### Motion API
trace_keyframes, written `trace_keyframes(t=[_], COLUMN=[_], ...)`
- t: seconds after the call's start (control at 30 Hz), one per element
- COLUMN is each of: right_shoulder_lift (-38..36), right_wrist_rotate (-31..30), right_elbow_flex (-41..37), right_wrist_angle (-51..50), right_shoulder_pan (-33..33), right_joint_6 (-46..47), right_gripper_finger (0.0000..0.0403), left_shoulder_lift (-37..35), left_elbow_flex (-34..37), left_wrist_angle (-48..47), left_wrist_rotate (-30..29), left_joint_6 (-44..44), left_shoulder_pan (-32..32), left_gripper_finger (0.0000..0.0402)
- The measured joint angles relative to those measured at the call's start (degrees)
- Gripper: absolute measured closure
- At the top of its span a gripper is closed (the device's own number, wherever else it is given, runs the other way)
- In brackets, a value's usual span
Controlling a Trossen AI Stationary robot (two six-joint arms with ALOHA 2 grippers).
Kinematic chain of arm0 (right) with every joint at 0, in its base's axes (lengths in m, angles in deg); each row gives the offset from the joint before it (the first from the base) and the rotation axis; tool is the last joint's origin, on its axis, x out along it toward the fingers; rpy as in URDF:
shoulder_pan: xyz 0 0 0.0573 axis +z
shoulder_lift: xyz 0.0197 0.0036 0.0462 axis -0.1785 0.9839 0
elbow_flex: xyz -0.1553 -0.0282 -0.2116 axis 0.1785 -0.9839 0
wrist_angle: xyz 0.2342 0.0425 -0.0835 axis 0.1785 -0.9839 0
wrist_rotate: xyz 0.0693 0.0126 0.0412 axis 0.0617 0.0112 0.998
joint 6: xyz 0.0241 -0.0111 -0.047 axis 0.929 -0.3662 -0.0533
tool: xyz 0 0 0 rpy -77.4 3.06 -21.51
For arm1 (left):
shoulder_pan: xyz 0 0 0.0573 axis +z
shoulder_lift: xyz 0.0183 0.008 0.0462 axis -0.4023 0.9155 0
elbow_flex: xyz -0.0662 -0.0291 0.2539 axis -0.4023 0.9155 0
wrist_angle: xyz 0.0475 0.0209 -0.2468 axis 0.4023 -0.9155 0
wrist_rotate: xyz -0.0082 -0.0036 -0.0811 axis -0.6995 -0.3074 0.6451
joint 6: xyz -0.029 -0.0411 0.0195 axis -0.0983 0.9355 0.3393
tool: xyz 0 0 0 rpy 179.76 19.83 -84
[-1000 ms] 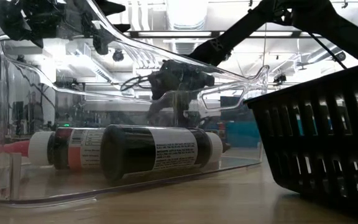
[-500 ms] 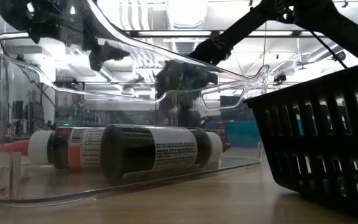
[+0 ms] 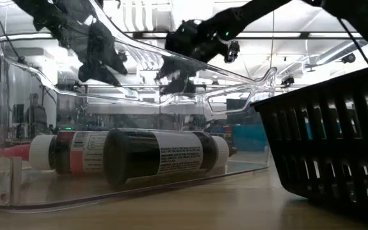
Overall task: Pick & Place Food Item
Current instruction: Put the popcorn bag into the blue bin
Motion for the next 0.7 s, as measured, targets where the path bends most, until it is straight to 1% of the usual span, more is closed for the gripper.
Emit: trace_keyframes(t=[0.17, 0.3, 0.43, 0.6, 0.67, 0.7], right_shoulder_lift=[-4.94, -10.9, -17.96, -25.97, -28.87, -29.96], right_wrist_rotate=[0.52, 0.64, 0.23, 0.14, -0.4, -1.12], right_elbow_flex=[-0.75, -4.25, -10.96, -21.75, -26.06, -27.96], right_wrist_angle=[0.88, 3.19, 8.64, 17.41, 20.55, 21.75], right_shoulder_pan=[1.17, 2.1, 2.98, 4.34, 4.93, 5.36], right_joint_6=[-3.93, -5.96, -6.65, -7.05, -7.09, -7.19], right_gripper_finger=[0.0149, 0.0149, 0.0149, 0.0149, 0.0149, 0.015], left_shoulder_lift=[9.26, 17.65, 24.11, 30.62, 32.55, 33.49], left_elbow_flex=[-4.39, -8.78, -13.02, -16.5, -17.2, -17.48], left_wrist_angle=[-6.7, -13.99, -19.04, -21.19, -21.26, -21.34], left_wrist_rotate=[3.94, 4.09, 3.89, 3.46, 1.81, 0.09], left_joint_6=[-0.09, -0.66, -3.27, -6.82, -8.02, -8.58], left_shoulder_pan=[0.74, 1.27, 2.61, 5.07, 6.08, 6.49], left_gripper_finger=[0.0137, 0.0137, 0.0138, 0.0138, 0.0138, 0.0138])
